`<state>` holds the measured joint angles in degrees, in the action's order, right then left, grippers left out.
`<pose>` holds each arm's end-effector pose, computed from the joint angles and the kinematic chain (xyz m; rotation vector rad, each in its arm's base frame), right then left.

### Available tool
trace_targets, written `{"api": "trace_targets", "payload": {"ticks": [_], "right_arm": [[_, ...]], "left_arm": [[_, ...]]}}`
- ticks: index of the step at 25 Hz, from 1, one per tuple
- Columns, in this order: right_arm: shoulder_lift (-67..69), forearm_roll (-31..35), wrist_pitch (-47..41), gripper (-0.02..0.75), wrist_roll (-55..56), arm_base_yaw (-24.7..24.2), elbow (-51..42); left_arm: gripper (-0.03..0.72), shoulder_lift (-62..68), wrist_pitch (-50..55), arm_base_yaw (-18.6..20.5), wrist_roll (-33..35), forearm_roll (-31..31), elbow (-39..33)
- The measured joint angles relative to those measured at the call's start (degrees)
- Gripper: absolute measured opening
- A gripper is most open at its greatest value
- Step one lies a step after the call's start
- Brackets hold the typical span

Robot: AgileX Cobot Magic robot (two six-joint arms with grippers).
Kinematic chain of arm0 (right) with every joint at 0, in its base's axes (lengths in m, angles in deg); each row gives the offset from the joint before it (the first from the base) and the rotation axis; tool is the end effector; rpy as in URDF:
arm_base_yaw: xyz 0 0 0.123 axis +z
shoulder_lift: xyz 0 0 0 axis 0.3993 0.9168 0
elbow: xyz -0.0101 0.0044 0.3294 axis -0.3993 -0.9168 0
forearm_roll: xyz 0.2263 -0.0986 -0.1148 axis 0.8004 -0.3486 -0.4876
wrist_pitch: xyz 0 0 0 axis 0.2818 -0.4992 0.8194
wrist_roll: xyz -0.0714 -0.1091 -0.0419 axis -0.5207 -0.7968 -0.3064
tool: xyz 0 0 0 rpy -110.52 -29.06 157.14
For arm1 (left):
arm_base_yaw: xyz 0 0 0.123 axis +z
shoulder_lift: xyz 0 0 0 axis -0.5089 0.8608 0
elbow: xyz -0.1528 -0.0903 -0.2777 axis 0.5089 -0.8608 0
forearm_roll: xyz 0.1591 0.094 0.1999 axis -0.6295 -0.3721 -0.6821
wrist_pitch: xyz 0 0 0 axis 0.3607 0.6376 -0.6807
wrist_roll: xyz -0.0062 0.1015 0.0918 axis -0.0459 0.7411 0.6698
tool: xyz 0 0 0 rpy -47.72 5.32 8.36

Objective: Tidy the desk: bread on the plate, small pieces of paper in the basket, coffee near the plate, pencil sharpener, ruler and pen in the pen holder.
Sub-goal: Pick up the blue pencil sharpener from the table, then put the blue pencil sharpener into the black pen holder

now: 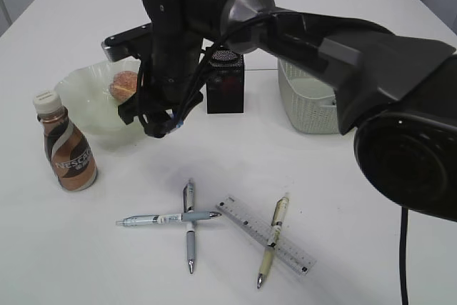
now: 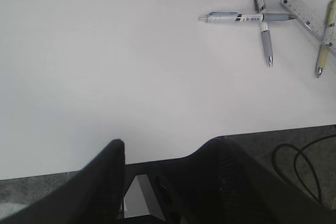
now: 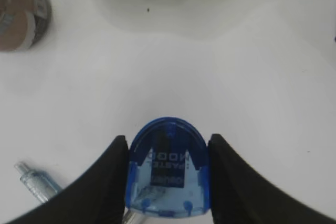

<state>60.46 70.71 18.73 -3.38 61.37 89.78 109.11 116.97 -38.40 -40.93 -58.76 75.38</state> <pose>0.4712 0.3685 0.1866 -0.9901 2.6374 0.1639 0.1193 -0.0388 0.3257 -0.0747 2.6735 -0.3357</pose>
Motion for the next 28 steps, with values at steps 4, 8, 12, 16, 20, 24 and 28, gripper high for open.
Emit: {"api": "trace_targets", "payload": {"ticks": [4,8,12,16,20,24,28], "right_arm": [[0.00,-3.82,-0.23,0.314,2.27,0.00,3.17],[-0.35,-5.60,-0.47,0.314,2.77,-0.77,4.09],[-2.38,-4.95,-0.47,0.314,2.90,-3.62,4.31],[-5.01,-0.90,-0.60,0.314,2.93,-7.97,4.67],[-5.90,-0.90,0.45,0.314,2.93,-10.37,4.71],[-5.90,-1.88,4.80,0.314,2.93,-10.49,4.71],[-5.90,-4.59,9.76,0.314,2.93,-10.49,4.71]], "left_arm": [[0.424,0.00,0.00,0.00,0.00,0.00,0.00],[0.424,0.00,0.00,0.00,0.00,0.02,0.00],[0.424,0.00,0.00,0.00,0.00,0.12,0.00],[0.424,0.00,0.00,0.00,0.00,0.12,0.00],[0.424,0.00,0.00,0.00,0.00,0.24,0.00],[0.424,0.00,0.00,0.00,0.00,0.71,0.00],[0.424,0.00,0.00,0.00,0.00,1.53,0.00]]}}
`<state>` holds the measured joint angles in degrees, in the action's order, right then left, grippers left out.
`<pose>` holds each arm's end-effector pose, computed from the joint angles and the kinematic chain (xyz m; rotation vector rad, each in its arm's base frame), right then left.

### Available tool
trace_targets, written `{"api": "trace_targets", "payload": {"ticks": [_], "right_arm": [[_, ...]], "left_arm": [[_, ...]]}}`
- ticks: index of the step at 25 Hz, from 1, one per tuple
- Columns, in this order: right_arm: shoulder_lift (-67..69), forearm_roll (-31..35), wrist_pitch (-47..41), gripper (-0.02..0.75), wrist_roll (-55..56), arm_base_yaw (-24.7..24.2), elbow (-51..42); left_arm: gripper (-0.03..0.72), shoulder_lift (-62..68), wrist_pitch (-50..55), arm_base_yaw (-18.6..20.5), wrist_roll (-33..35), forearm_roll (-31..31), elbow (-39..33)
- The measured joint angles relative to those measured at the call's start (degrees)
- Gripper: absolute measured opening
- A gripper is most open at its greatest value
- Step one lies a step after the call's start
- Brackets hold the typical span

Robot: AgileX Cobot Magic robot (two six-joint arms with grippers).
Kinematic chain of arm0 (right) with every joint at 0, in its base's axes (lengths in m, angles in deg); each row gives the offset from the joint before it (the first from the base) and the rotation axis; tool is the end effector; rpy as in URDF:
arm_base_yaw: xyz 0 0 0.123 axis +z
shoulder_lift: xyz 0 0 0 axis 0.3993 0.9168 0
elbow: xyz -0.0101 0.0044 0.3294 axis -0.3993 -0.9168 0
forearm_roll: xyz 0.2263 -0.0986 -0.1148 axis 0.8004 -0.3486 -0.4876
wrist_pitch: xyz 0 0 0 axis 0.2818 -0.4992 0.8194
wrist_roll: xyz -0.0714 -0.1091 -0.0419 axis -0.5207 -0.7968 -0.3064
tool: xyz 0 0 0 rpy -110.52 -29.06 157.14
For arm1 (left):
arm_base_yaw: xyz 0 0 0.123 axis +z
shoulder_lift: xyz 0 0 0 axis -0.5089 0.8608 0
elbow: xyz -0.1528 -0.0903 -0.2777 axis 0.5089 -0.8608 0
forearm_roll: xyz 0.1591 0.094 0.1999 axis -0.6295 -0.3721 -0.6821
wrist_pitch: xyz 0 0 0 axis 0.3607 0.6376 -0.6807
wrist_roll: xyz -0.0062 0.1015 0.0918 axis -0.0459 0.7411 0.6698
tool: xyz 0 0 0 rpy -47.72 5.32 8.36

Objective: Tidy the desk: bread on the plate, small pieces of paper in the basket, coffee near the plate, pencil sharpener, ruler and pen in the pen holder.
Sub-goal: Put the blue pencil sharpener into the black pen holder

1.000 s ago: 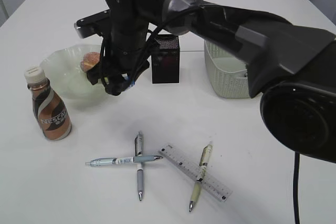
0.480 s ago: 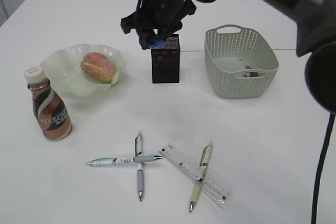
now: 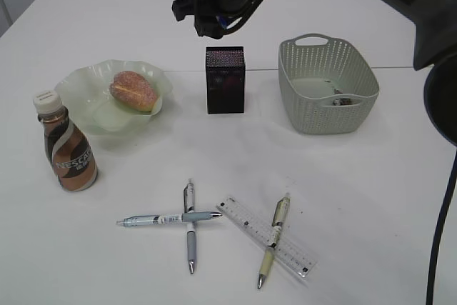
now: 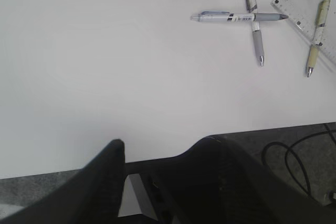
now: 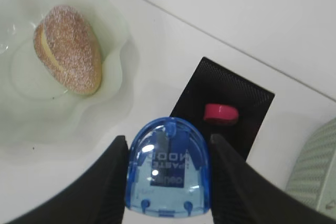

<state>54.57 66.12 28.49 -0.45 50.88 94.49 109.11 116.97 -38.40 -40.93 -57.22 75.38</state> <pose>0.5477 0.2745 0.2883 -0.6028 2.3724 0.1250 0.1187 -0.0422 0.3263 -0.0776 2.6735 -0.3724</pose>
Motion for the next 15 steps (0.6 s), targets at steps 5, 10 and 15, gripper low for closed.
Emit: {"api": "trace_targets", "payload": {"ticks": [5,10,15], "right_arm": [[1.53,-0.77,5.15,0.314,0.00,-0.99,0.00],[4.45,-0.77,9.70,0.314,0.00,-2.63,0.00],[7.65,0.10,13.34,0.314,0.00,-3.66,0.00]], "left_arm": [[0.424,0.00,0.00,0.00,0.00,0.66,0.00],[0.424,0.00,0.00,0.00,0.00,0.79,0.00],[0.424,0.00,0.00,0.00,0.00,0.91,0.00]]}}
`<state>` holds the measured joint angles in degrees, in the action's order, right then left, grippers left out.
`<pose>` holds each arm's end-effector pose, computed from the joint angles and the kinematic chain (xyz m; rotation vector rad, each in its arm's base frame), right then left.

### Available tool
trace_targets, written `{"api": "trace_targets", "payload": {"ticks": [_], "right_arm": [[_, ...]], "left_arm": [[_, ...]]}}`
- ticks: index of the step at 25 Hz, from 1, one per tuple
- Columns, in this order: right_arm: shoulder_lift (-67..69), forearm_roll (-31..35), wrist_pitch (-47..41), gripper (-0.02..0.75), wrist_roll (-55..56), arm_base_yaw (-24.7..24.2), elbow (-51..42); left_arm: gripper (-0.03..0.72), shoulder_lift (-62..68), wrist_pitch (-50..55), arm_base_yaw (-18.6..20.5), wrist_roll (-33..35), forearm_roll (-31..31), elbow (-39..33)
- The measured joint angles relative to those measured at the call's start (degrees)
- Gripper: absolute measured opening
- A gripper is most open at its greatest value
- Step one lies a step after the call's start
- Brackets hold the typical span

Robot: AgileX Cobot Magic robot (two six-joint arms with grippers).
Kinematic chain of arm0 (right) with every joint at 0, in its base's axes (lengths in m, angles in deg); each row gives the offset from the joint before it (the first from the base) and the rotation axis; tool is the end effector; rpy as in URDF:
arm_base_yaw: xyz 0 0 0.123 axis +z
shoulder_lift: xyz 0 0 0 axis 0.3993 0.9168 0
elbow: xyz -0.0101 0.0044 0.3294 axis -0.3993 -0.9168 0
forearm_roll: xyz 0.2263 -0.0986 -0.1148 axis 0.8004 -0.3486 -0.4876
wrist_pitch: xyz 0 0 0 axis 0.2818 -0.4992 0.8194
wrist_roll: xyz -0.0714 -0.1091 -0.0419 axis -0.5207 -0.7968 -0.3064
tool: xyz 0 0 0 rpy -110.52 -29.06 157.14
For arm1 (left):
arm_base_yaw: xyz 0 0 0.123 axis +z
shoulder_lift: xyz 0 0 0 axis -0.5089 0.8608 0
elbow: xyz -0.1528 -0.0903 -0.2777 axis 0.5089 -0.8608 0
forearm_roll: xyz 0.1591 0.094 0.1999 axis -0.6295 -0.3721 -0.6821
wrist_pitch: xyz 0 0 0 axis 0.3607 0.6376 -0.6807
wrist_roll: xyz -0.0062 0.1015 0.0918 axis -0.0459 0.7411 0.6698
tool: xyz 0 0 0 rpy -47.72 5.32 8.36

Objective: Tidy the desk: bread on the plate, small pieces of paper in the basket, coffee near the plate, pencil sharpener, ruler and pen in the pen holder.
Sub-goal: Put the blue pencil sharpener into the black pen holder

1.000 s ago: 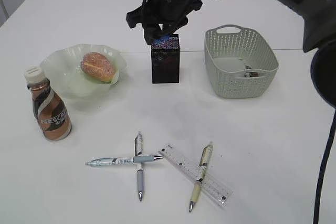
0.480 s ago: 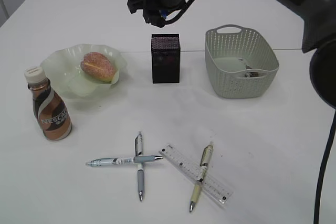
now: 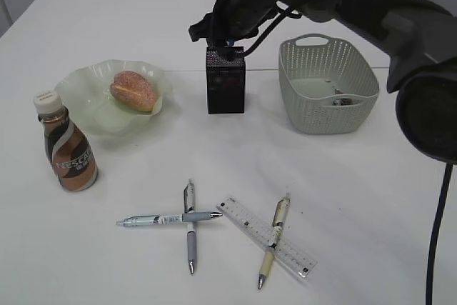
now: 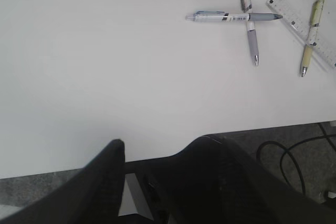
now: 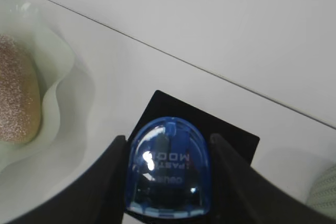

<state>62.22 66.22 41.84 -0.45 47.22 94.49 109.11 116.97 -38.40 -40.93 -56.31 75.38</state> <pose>0.6014 0.2569 0.2252 -0.5190 2.2904 0.1241 0.1184 -0.0442 0.3267 -0.0794 2.6733 -0.3942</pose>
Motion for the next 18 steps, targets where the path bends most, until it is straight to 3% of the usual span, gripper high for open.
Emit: {"api": "trace_targets", "payload": {"ticks": [18], "right_arm": [[4.21,3.19,5.18,0.337,0.00,-0.80,0.00]], "left_arm": [[0.424,0.00,0.00,0.00,0.00,0.24,0.00]]}}
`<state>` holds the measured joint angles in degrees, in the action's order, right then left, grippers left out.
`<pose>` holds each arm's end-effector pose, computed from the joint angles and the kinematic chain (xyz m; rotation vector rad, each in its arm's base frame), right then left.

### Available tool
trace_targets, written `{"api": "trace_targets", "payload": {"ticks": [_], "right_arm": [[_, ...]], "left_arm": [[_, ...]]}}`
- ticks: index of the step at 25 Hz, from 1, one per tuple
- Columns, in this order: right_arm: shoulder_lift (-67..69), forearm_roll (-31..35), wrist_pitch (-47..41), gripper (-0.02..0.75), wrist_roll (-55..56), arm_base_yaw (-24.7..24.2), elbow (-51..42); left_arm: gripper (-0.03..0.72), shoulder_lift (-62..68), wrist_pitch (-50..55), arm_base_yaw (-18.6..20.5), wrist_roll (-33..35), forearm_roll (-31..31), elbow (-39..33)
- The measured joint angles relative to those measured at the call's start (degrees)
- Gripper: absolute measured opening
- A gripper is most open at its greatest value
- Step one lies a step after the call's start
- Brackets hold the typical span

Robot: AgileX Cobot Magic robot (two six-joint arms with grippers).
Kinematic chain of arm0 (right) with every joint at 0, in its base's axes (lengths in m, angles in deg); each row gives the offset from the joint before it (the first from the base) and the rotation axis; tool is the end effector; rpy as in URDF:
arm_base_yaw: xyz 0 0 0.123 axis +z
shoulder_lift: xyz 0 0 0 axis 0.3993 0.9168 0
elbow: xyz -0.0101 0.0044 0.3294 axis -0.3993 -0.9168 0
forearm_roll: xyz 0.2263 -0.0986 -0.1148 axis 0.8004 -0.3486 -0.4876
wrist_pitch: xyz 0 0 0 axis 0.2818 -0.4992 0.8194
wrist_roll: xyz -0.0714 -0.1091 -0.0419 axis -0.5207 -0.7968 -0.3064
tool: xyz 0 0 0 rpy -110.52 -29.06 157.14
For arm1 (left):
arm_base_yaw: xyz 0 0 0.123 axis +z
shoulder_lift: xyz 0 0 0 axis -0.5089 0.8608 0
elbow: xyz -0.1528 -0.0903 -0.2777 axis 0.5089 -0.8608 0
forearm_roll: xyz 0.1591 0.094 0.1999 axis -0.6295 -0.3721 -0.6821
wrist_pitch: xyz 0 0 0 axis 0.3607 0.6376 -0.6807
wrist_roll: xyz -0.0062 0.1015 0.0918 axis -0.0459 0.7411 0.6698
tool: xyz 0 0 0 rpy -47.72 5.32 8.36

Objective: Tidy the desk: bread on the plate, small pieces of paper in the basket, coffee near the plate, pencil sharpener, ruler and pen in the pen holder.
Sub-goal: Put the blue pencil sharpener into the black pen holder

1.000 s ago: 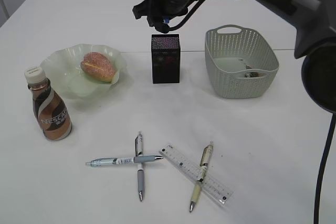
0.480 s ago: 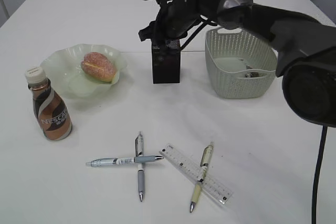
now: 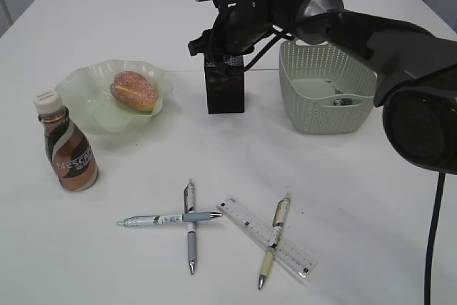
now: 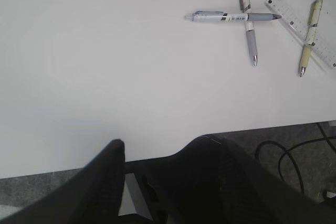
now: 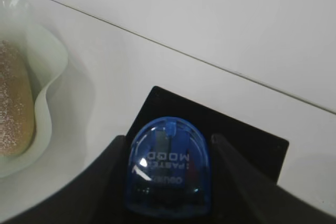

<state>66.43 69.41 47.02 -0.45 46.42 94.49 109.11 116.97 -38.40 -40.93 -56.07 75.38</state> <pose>0.6162 0.2594 0.1853 -0.4781 2.2882 0.1867 0.1183 -0.0447 0.3268 -0.0798 2.6732 -0.3999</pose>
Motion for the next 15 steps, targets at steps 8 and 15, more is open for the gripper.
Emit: {"api": "trace_targets", "payload": {"ticks": [8,15], "right_arm": [[0.00,1.29,0.25,0.382,0.00,-1.10,0.00],[0.00,3.30,0.13,0.387,0.00,-1.56,0.00]], "left_arm": [[0.424,0.00,0.00,0.00,0.00,0.00,0.00],[0.424,0.00,0.00,0.00,0.00,0.09,0.00]]}}
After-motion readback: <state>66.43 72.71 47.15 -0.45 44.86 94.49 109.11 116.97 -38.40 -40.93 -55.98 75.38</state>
